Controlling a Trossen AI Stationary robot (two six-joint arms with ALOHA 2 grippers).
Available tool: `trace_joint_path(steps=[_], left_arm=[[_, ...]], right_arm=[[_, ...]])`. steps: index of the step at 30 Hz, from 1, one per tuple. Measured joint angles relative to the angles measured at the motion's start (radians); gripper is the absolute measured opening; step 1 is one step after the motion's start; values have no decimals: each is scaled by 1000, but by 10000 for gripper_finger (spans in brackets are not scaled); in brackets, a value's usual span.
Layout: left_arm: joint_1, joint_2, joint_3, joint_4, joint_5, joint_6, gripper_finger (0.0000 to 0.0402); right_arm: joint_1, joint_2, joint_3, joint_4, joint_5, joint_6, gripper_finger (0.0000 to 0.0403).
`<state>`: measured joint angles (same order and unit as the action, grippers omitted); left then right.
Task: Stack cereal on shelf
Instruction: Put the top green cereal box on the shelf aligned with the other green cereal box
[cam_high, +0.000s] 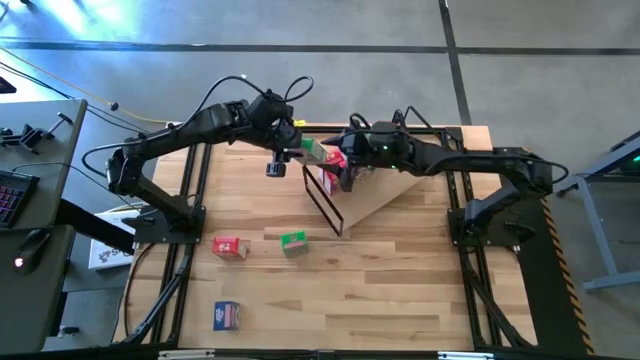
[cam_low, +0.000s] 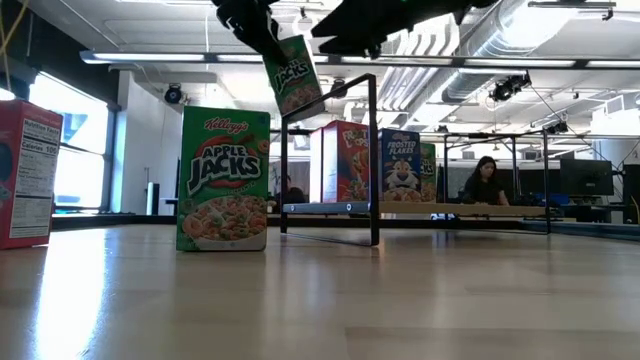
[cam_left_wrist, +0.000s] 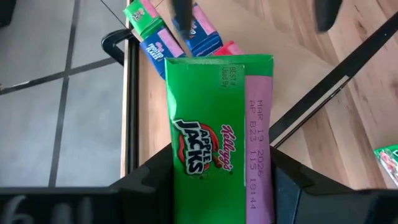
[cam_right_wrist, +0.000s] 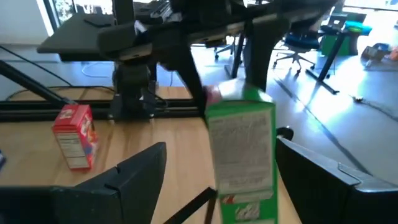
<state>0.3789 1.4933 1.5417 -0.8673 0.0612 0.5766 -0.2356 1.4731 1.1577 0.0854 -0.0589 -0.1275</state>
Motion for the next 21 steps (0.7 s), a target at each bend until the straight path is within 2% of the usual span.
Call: trace_joint_path(steps=[17,21], left_arm=[[-20,0,0,5,15,-33,154],[-20,0,0,5,15,-34,155]], right_arm=[[-7,98,93,-11,21,-54,290],[-7,98,93,-7,9,-54,272]])
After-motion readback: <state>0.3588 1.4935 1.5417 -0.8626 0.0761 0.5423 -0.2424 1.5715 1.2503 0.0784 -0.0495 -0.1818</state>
